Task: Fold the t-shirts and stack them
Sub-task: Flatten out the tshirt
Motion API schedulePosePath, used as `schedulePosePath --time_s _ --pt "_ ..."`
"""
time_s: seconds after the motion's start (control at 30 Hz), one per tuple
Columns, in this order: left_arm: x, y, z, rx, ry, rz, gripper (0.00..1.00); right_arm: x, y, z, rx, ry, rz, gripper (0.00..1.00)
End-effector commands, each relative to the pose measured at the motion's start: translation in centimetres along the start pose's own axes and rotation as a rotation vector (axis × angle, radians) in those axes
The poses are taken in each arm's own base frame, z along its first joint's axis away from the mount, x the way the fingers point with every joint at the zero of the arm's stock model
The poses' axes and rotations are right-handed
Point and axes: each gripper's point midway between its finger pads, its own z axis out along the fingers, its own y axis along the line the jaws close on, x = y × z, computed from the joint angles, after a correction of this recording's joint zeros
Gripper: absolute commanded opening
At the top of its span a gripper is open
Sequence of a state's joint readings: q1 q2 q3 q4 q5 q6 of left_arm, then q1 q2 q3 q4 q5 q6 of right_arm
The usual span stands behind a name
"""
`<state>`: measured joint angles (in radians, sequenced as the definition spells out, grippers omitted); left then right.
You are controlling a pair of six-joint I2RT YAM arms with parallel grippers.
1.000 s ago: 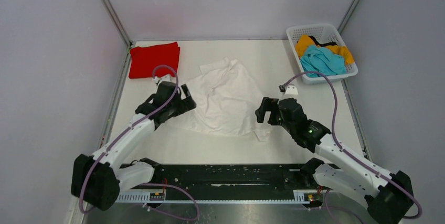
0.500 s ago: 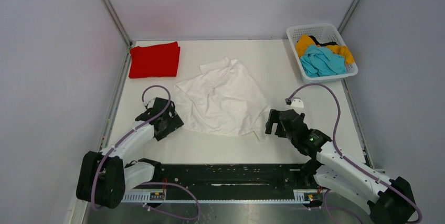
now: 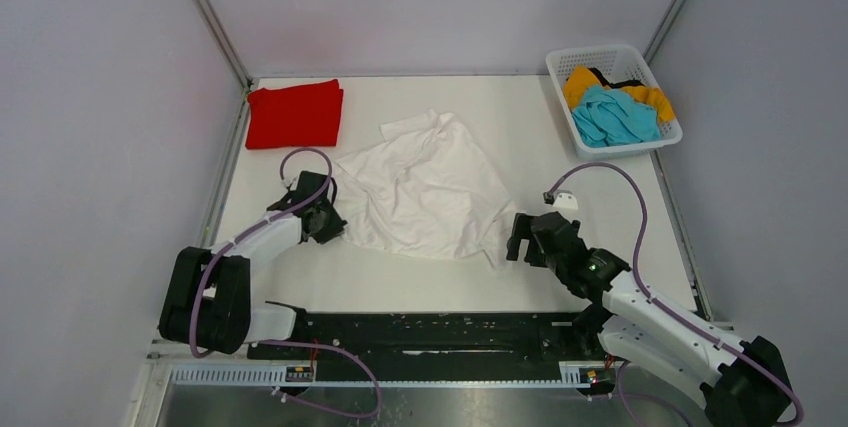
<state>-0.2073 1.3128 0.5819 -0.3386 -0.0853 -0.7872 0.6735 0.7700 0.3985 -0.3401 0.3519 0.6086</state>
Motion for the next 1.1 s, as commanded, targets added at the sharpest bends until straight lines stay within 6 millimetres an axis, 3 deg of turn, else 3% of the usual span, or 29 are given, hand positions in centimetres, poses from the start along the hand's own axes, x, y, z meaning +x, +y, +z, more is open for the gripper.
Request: schedulePosePath --time_s 0.0,0.27,0.43,0.63,0.73,0.8,1.07 --pt "0.0 -0.2 -0.1 0.019 0.0 0.026 0.0 0.9 0.7 0.2 -0.033 0.044 0.011 0.95" --pt "-2.2 -2.0 -2.8 0.11 -0.099 0.032 0.0 3.3 4.1 1.3 -0.186 0.174 0.003 0.81" --pt "-4.1 -2.8 -5.1 0.151 -0.185 0.022 0.0 4.3 3.3 2.5 -0.129 0.215 -0.021 0.75" --pt "-7.1 -4.6 -10.0 0.253 -0.324 0.001 0.0 4.9 3.5 3.3 -0.124 0.231 -0.002 0.7" --pt "-8.8 -5.4 -12.9 0.299 -0.409 -0.01 0.0 5.0 3.9 3.9 -0.136 0.225 0.008 0.62" --pt "-10.2 -5.5 -14.8 0.304 -0.467 -0.032 0.0 5.3 3.6 4.2 -0.122 0.233 0.004 0.54" --pt "-13.8 -5.1 -20.3 0.309 -0.654 -0.104 0.0 4.5 0.8 3.5 0.006 0.174 0.005 0.01"
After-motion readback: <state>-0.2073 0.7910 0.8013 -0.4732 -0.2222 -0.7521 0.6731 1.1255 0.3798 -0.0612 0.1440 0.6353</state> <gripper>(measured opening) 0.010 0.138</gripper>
